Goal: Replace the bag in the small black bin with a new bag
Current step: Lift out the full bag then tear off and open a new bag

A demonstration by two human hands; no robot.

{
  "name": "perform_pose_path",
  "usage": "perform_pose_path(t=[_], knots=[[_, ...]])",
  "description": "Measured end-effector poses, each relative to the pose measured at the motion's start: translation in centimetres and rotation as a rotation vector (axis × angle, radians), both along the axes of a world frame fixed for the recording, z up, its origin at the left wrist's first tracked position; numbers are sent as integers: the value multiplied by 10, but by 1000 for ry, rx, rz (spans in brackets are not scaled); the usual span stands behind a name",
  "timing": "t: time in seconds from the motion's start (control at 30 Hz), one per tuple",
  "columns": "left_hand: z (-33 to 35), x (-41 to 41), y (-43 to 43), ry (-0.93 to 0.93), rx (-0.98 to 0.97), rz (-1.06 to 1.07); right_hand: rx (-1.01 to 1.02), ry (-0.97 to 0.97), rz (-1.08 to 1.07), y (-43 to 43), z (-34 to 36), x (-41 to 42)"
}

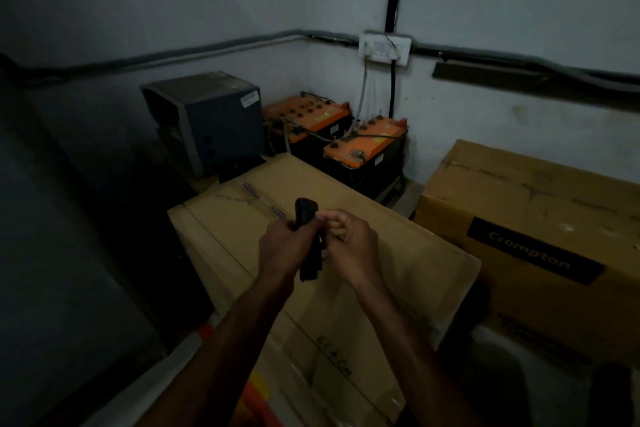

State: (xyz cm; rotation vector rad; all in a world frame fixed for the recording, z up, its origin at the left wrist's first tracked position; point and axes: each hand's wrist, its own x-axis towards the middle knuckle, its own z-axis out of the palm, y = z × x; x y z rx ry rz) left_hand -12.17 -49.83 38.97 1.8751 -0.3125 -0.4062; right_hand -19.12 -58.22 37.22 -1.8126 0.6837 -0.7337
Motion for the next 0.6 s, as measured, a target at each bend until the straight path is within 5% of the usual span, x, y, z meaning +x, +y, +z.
perform_pose_path(t=[0.37, 0.6], knots=[[62, 8, 151, 98, -295, 197, 130, -137, 260, 140, 62, 18], [76, 7, 242, 342, -516, 240, 229, -95, 342, 228, 57, 37]])
